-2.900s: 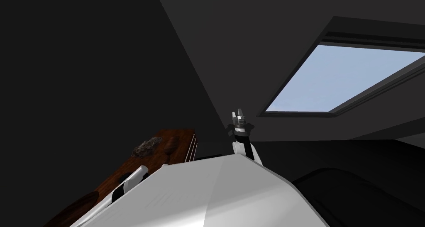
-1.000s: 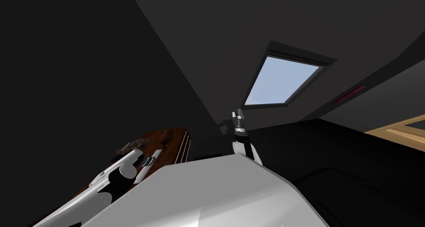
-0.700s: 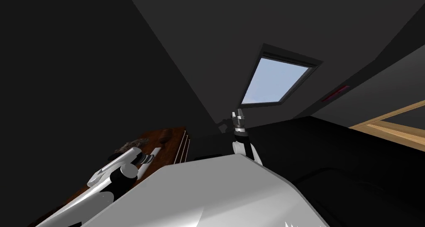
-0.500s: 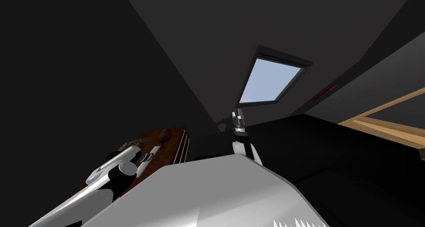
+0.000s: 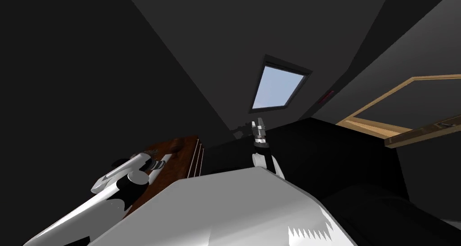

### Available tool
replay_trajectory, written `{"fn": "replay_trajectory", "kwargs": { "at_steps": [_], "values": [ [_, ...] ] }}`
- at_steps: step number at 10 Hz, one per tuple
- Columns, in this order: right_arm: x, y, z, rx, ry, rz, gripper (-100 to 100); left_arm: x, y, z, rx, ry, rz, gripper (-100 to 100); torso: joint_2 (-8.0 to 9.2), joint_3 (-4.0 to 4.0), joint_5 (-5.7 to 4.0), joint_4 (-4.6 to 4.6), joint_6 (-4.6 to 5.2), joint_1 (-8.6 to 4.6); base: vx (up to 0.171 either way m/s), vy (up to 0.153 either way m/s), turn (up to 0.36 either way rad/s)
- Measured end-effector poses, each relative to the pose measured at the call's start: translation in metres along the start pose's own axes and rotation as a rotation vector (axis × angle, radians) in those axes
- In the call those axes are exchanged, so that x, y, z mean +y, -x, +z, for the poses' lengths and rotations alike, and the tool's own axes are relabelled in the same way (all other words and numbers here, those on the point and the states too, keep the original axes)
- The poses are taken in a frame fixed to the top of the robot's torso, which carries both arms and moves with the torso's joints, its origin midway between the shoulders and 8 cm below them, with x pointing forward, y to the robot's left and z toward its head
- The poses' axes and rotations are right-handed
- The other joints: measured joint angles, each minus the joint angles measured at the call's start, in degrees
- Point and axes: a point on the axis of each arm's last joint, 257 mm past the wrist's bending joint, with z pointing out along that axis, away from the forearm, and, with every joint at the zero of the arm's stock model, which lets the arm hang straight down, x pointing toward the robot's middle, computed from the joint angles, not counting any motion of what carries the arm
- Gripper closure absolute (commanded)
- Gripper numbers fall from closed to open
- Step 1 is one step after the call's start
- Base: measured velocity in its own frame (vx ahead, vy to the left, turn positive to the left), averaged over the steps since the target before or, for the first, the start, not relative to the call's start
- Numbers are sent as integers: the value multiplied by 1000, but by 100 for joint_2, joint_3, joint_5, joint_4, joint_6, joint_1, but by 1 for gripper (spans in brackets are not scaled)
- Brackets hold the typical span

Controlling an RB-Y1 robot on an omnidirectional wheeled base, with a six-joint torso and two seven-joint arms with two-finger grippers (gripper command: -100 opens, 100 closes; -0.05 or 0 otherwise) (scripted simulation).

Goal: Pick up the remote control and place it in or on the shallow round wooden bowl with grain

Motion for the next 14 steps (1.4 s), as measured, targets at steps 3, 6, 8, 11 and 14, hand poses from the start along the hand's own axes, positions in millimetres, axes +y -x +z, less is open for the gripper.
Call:
{"fn": "replay_trajectory", "kwargs": {
  "at_steps": [3,6,8,11,14],
  "values": [
    [0,0,0,0,0,0,0,-13,-25,-14,30,-9,-67,100,49,30,8,9,-23,60,-312,129,-262],
    [0,0,0,0,0,0,0,-19,-29,-21,28,-7,-129,100,59,35,20,10,-29,78,-324,149,-243],
    [0,0,0,0,0,-1,0,-17,-25,-22,12,5,-169,100,62,37,27,11,-36,95,-292,167,-229],
    [0,0,0,0,-1,-1,0,-8,-6,-18,-32,30,-225,100,26,17,35,4,-38,118,-238,189,-197],
    [0,0,0,0,-1,-1,0,2,13,-12,-80,58,-263,100,-2,2,34,-1,-44,125,-178,197,-85]
  ]
}}
